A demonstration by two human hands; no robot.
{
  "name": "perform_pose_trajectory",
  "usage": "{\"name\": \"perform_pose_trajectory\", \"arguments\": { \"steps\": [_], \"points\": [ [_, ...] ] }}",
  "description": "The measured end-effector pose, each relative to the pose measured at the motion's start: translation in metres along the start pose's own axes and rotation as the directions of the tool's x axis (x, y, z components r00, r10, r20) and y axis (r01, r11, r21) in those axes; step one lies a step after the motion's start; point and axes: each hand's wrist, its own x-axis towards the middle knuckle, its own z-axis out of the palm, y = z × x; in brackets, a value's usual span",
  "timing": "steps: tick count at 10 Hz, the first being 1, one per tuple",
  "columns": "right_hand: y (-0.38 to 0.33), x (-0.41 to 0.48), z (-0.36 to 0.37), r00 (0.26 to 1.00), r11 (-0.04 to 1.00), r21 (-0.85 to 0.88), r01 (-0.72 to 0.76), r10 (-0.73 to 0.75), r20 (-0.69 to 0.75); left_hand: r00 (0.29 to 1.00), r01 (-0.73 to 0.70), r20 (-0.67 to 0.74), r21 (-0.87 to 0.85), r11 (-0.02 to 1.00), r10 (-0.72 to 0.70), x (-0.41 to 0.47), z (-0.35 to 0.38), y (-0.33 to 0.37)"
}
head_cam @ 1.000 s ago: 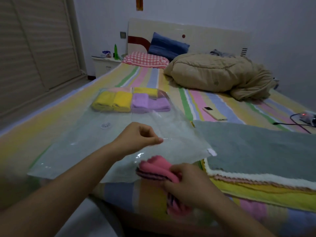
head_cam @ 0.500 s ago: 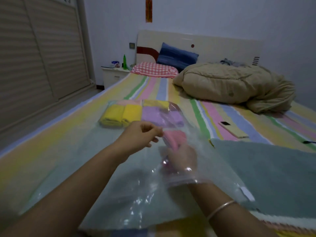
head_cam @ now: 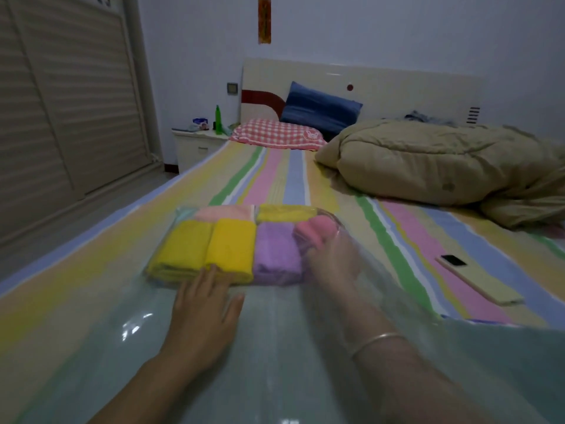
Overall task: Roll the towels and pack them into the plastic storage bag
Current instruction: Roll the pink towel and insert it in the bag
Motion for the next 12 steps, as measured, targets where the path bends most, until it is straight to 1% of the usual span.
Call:
{"name": "perform_pose_trajectory", "arguments": {
  "steps": [1, 2, 3, 4, 5, 6, 7, 8, 9, 10, 11, 12],
  "points": [
    [-0.007, 0.015, 0.015, 0.997, 0.999, 0.013, -0.049, 0.048, 0.052, 1.0, -0.005, -0.009, -0.001, 1.0, 0.005, -0.005, 0.007, -0.003],
    [-0.002, 0.016, 0.021, 0.987, 0.989, 0.026, 0.142, -0.144, 0.069, 0.999, -0.032, -0.013, 0.006, 0.999, 0.032, -0.009, 0.01, -0.007],
    [-0.005, 0.009, 0.025, 0.991, 0.994, 0.03, 0.102, -0.104, 0.083, 0.999, -0.043, 0.001, 0.016, 0.999, 0.043, -0.011, 0.01, -0.008],
    [0.0, -0.002, 0.053, 0.962, 0.964, -0.162, 0.21, -0.174, 0.211, 0.999, -0.042, 0.027, -0.003, 0.999, 0.042, -0.014, 0.005, -0.002],
    [0.003, -0.016, 0.029, 0.943, 0.989, -0.03, 0.146, -0.13, 0.307, 0.997, -0.08, 0.008, -0.074, 0.994, 0.081, -0.021, -0.009, 0.016],
    [0.011, -0.035, -0.003, 0.903, 0.942, -0.074, 0.328, -0.29, 0.316, 0.988, -0.153, -0.042, -0.191, 0.97, 0.147, -0.035, -0.033, 0.05],
    [0.034, -0.086, -0.048, 0.835, 0.891, -0.09, 0.444, -0.375, 0.403, 0.967, -0.251, -0.053, -0.319, 0.914, 0.247, -0.052, -0.059, 0.1],
    [0.061, -0.182, -0.112, 0.818, 0.892, 0.348, 0.288, -0.418, 0.396, 0.951, -0.252, 0.035, -0.482, 0.839, 0.306, -0.073, -0.075, 0.159],
    [0.111, -0.225, -0.185, 0.723, 0.878, 0.313, 0.363, -0.477, 0.499, 0.917, -0.243, 0.134, -0.557, 0.794, 0.375, -0.102, -0.075, 0.215],
    [0.195, -0.243, -0.252, 0.542, 0.814, 0.414, 0.407, -0.58, 0.609, 0.864, -0.276, 0.209, -0.565, 0.778, 0.458, -0.134, -0.062, 0.266],
    [0.261, -0.231, -0.315, 0.651, 0.842, 0.531, -0.091, -0.354, 0.672, 0.802, -0.405, 0.233, -0.464, 0.788, 0.55, -0.164, -0.034, 0.309],
    [0.34, -0.206, -0.354, 0.891, 0.84, 0.502, -0.203, -0.055, 0.451, 0.753, -0.529, 0.259, -0.309, 0.791, 0.605, -0.188, -0.001, 0.33]
  ]
}}
